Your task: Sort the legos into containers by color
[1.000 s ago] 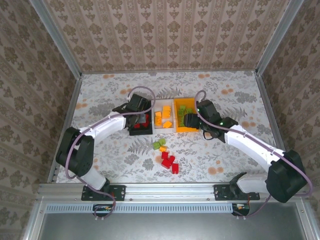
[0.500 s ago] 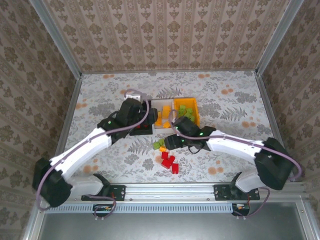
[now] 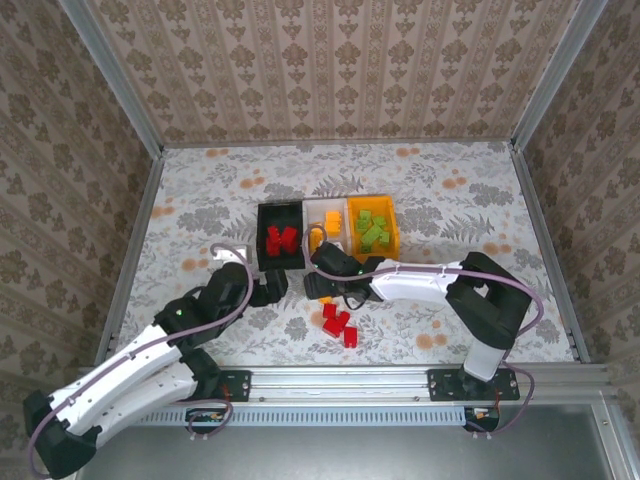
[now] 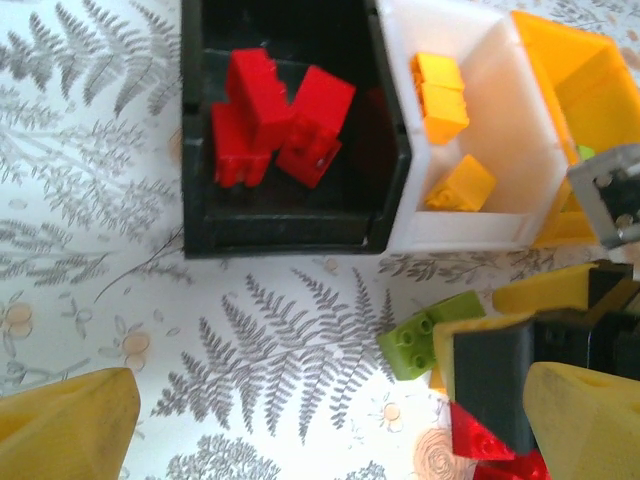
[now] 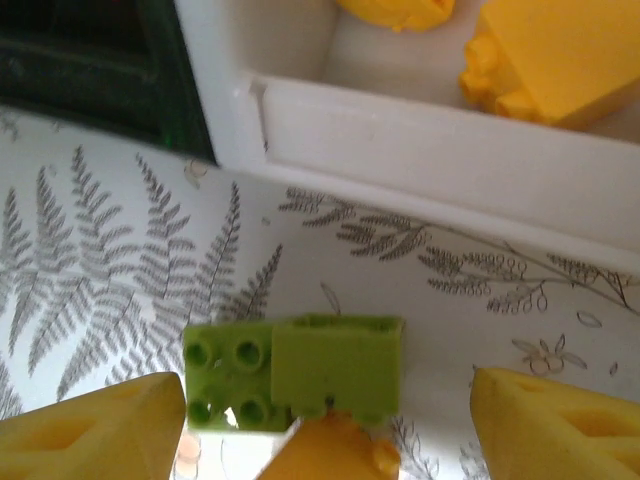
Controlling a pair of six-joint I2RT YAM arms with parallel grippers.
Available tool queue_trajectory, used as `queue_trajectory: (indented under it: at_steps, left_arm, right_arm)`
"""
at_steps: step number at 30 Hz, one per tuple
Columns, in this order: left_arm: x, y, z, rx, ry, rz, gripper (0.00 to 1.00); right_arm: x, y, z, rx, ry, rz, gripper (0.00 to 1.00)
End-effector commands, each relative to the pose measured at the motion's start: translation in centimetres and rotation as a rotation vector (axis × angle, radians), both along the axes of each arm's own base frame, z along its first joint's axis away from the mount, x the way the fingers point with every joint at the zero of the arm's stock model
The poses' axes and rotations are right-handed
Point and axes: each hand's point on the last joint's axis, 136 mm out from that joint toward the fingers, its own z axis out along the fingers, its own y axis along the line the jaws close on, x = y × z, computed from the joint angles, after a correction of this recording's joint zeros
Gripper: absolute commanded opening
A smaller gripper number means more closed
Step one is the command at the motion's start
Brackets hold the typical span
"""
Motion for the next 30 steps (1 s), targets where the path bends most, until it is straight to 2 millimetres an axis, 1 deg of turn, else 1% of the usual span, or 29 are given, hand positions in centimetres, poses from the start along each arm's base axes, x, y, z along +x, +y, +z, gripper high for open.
queue_trajectory:
  at_steps: [1, 8, 11, 15, 18, 21, 23, 25, 27, 29, 30]
  left_arm:
    - [-0.5, 1.1, -0.6, -0.009, 0.026, 0.056, 1.0]
    - [-0.5, 1.3, -0.9, -0.002, 0.03, 0.062, 1.0]
    - [-0.5, 1.4, -0.9, 0.003, 0.027, 0.064, 1.0]
    - [-0.3, 1.1, -0.8, 0.005, 0.019, 0.053, 1.0]
    - [-0.1, 0.8, -0.7, 0.014, 0.018, 0.043, 1.0]
    - [0.1, 0.4, -0.6, 0.022, 0.018, 0.033, 1.0]
    - [0.2, 0.4, -0.7, 0.034, 0.019, 0.029, 1.0]
    - [0.3, 0.2, -0.9, 0.044, 0.022, 0.019, 1.0]
    - [0.4, -0.1, -1.2, 0.051, 0.027, 0.005, 1.0]
    - [0.5, -0.5, -1.6, 0.06, 0.036, -0.008, 1.0]
    - [0.5, -0.7, -1.8, 0.062, 0.04, -0.013, 1.0]
  right_arm:
    - [1.3, -0.4, -0.1, -0.032, -0.034, -0.069, 0.75]
    - [1.6, -0.8, -1.3, -0.074, -0.03, -0.078, 0.64]
    - [1.4, -1.4, -1.6, -0.076, -0.028, -0.087, 0.55]
    - [1.2, -1.5, -1.2, -0.047, -0.047, -0.081, 0.4]
    - [1.2, -1.6, -0.6, -0.031, -0.058, -0.073, 0.34]
    - [0.9, -1.8, 0.7, -0.007, -0.077, -0.067, 0.32]
    - [0.7, -2.3, 2.1, 0.012, -0.097, -0.065, 0.31]
    - [0.4, -2.9, 4.1, 0.035, -0.129, -0.063, 0.31]
    - [0.3, -3.7, 6.0, 0.049, -0.159, -0.065, 0.31]
    - [0.9, -5.5, 8.4, 0.058, -0.201, -0.095, 0.31]
    - [1.4, -6.5, 8.7, 0.046, -0.206, -0.115, 0.31]
